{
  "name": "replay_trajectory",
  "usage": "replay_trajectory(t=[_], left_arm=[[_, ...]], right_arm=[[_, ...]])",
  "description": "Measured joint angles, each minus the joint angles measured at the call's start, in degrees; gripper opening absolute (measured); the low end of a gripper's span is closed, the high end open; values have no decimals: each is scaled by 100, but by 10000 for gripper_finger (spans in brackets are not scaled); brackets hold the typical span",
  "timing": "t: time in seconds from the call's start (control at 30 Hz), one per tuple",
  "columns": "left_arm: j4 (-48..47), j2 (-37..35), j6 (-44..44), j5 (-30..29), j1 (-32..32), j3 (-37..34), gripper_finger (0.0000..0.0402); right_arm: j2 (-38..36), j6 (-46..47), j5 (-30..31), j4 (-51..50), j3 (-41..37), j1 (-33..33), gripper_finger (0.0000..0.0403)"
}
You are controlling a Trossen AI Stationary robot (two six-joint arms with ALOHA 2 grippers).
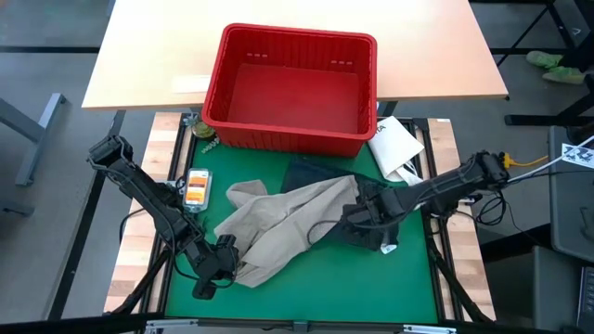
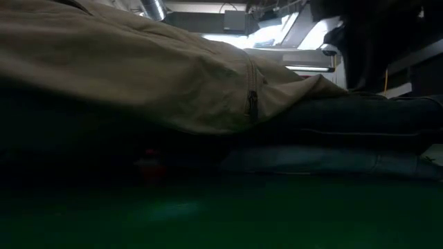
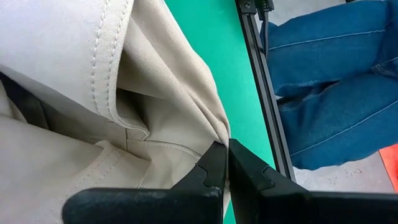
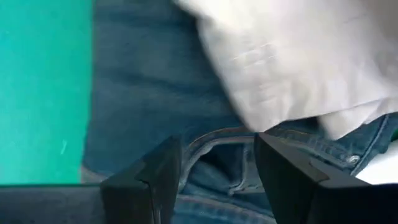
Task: Fold Laundry from Bin
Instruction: Fold the gray shorts
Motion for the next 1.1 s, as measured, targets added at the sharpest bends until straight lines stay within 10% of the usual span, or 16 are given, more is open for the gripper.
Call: replay_trajectory(t=[1.1], left_arm=[[0, 0, 4, -2, 0, 0, 3]], right_arm=[[5, -184, -1064, 1106, -54, -791, 202]])
